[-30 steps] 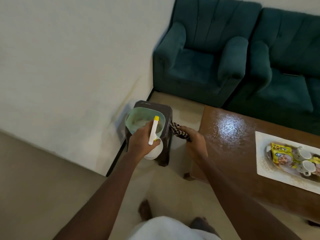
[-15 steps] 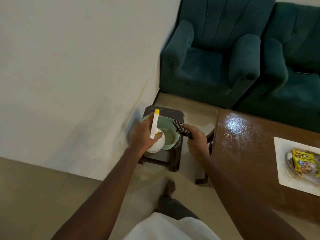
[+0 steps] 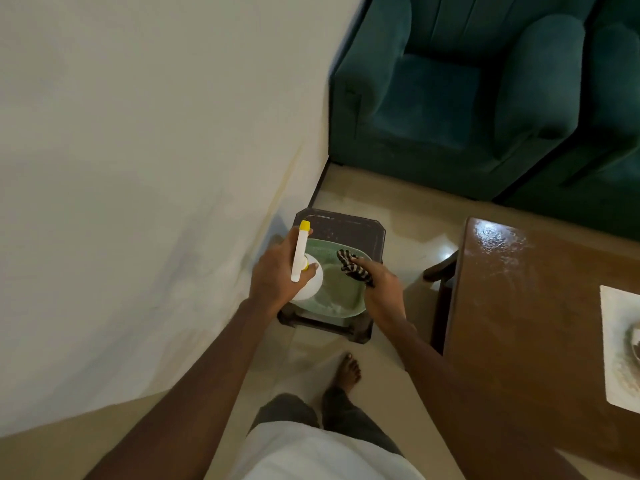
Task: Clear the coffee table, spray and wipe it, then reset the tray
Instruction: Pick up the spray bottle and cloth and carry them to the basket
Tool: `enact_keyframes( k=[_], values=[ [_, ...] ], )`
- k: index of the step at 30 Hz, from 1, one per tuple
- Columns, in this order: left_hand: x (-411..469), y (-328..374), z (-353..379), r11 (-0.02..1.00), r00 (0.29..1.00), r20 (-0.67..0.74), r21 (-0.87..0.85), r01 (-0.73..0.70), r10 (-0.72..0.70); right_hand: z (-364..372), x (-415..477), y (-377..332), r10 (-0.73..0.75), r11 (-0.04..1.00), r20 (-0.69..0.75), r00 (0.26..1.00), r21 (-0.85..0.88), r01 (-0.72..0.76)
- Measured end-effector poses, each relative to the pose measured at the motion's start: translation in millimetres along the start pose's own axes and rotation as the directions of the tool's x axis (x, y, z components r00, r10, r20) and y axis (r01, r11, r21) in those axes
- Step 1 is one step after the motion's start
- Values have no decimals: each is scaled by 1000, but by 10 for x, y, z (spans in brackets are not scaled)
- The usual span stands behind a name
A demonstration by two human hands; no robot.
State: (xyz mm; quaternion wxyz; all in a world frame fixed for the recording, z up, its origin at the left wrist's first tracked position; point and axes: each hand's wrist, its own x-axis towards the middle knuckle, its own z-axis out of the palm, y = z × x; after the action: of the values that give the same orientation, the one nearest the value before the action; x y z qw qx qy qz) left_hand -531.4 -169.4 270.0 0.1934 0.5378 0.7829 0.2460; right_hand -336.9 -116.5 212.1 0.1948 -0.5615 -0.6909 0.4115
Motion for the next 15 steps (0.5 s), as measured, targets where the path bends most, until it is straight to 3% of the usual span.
enact_keyframes(
  k=[9, 15],
  values=[
    [553, -320, 485, 999, 995, 90, 19, -48, 46, 451, 514, 332, 147, 988, 22, 989, 40, -148],
    [779, -674, 901, 1000, 991, 134, -13, -1, 3, 979, 809, 614, 293, 955, 45, 955, 42, -295]
  ],
)
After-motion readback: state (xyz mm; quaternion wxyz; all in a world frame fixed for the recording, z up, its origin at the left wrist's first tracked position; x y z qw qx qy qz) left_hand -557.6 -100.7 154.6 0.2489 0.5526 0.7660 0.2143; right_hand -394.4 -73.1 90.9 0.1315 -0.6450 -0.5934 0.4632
